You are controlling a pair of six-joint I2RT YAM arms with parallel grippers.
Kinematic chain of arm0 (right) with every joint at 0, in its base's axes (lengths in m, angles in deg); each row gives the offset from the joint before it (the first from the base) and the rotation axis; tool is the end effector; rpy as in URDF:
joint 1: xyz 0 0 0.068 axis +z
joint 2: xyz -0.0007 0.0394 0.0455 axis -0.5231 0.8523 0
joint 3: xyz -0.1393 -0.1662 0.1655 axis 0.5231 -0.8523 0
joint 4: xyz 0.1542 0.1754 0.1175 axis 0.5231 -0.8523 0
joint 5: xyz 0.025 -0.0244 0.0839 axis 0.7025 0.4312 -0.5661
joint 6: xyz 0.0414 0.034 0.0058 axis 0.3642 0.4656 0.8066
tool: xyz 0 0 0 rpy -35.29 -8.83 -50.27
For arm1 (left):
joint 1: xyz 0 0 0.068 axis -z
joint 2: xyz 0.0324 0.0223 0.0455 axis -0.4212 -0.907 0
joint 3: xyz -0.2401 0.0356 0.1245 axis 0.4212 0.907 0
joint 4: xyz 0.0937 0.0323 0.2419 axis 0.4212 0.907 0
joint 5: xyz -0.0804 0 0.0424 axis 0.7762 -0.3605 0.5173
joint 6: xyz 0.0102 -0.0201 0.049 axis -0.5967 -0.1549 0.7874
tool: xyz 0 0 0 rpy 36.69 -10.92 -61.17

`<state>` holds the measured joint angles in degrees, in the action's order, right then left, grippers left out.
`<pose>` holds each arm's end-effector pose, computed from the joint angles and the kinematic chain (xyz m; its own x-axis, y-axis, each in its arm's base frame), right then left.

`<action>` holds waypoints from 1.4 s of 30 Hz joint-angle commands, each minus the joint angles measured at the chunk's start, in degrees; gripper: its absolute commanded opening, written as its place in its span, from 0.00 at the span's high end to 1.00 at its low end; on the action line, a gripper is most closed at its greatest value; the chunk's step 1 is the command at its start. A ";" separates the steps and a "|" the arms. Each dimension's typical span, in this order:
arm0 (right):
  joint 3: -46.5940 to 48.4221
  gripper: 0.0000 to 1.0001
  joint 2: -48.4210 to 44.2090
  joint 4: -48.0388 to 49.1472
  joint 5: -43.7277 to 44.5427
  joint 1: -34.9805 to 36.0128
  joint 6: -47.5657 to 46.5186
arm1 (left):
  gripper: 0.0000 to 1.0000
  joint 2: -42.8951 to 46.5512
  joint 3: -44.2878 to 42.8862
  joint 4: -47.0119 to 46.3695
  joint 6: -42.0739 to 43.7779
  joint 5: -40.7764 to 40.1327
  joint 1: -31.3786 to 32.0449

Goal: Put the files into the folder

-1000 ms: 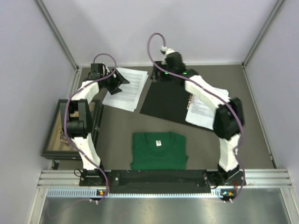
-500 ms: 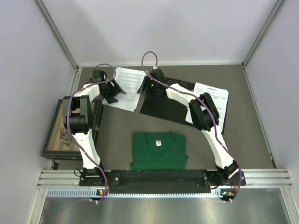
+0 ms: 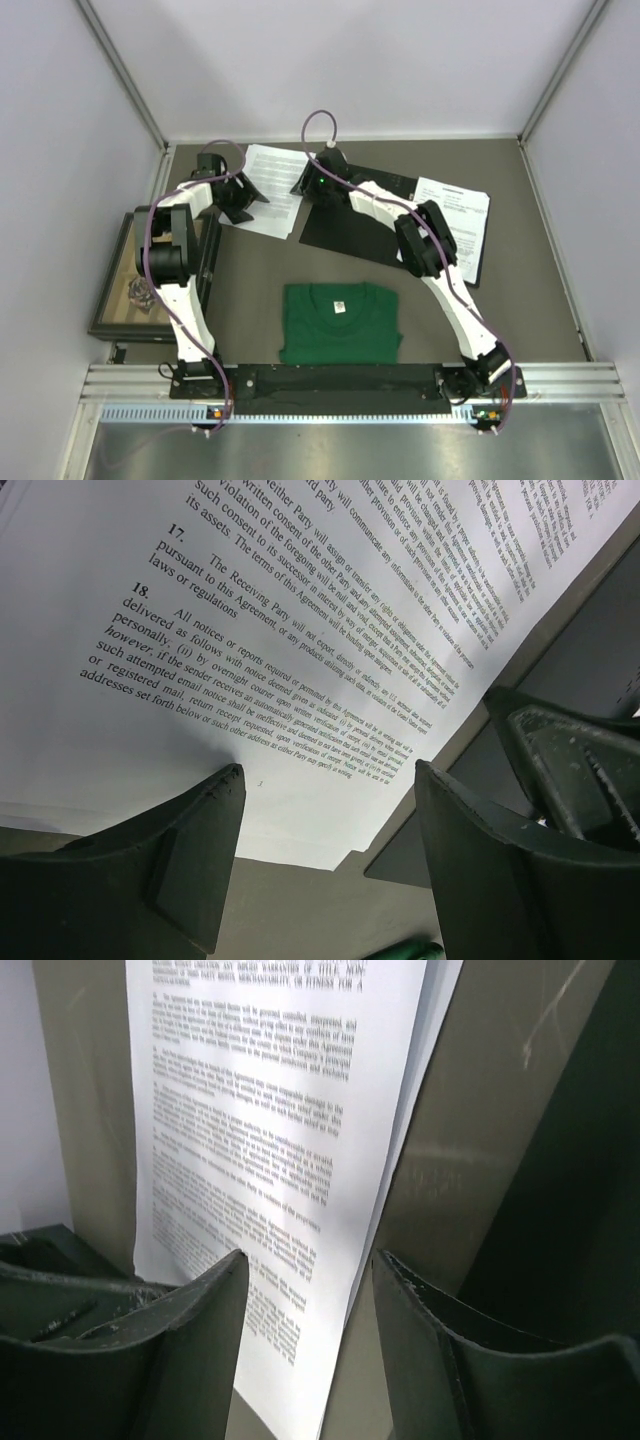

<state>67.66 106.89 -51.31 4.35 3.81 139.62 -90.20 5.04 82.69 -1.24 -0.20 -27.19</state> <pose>0.4661 0.3365 0.1494 -0.8088 0.3747 -0.4533 -0.0484 0.7257 0.6863 0.4384 0.0036 0.1633 -0.7509 -0.6273 -0.2066 -0.4074 0.6862 -0.6026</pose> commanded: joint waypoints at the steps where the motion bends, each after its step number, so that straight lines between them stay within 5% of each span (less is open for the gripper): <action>1: 5.80 0.47 4.22 3.30 0.43 -1.43 2.93 | 0.27 -0.40 1.53 -0.60 0.48 -0.02 0.09; 31: 21.02 0.45 16.62 12.44 3.42 -3.71 7.42 | 0.27 -0.31 1.70 -1.13 0.13 1.56 0.09; 42: 21.37 0.55 17.77 14.72 2.54 -2.83 8.74 | 0.27 -0.75 1.62 -1.57 -0.31 2.26 0.09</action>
<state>86.39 122.76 -38.90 6.78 -0.52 148.45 -90.22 5.36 81.84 -1.39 1.16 -27.19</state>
